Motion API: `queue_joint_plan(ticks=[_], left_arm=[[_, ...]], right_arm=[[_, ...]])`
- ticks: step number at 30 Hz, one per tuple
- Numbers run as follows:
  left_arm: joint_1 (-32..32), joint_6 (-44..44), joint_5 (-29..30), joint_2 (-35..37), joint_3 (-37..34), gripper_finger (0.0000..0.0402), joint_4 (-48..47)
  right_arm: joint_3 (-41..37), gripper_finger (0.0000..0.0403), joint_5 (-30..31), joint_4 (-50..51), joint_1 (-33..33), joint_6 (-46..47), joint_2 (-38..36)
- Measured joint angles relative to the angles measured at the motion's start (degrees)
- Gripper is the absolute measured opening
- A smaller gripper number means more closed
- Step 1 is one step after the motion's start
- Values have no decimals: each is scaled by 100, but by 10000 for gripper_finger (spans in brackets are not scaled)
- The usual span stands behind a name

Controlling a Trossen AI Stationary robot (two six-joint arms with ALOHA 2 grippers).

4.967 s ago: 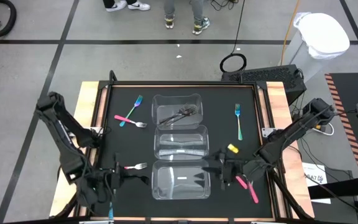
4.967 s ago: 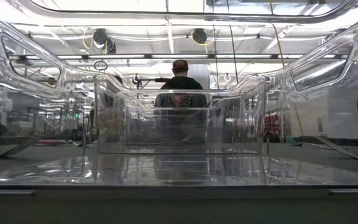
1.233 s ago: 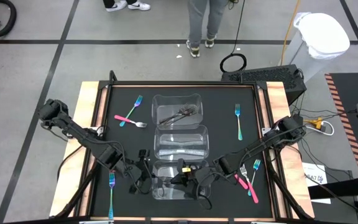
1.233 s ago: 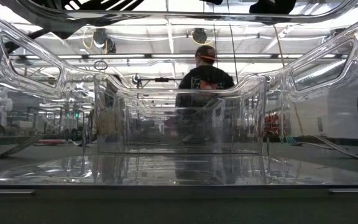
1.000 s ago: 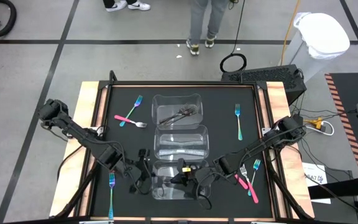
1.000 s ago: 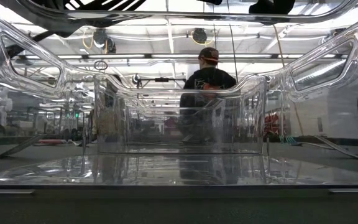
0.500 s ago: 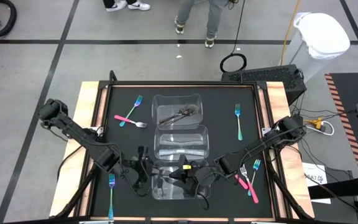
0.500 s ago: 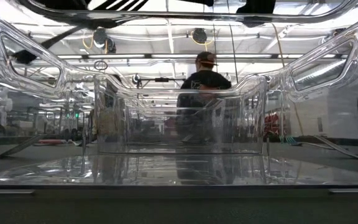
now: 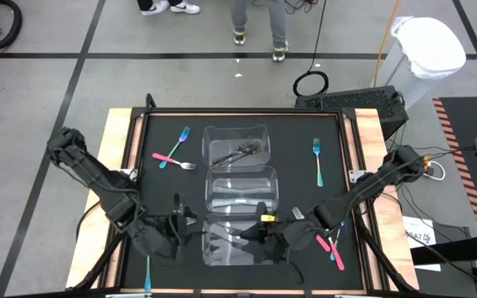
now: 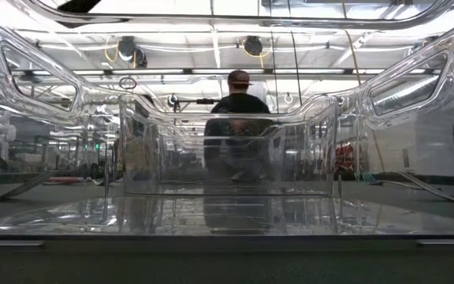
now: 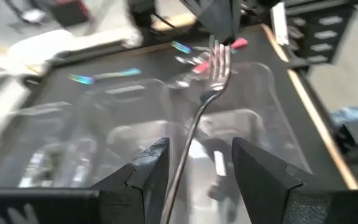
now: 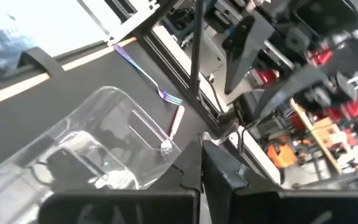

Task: Sort silverware by color (type)
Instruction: Put the black fork into the top transparent bin

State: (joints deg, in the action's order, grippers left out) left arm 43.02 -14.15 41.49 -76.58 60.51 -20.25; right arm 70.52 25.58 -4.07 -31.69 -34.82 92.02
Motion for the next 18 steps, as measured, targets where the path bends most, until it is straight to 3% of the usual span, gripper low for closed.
queue_joint_plan(ticks=[6,13,18], left_arm=[[248,77,792,118,2,176,-177],[398,567,866,111,4,176,-346],[392,567,985,104,4,176,-488]], right_arm=[[-1,0,80,634,-72,473,-331],[-424,0,147,485,-73,530,-651],[-1259,0,95,-211,71,630,-1266]])
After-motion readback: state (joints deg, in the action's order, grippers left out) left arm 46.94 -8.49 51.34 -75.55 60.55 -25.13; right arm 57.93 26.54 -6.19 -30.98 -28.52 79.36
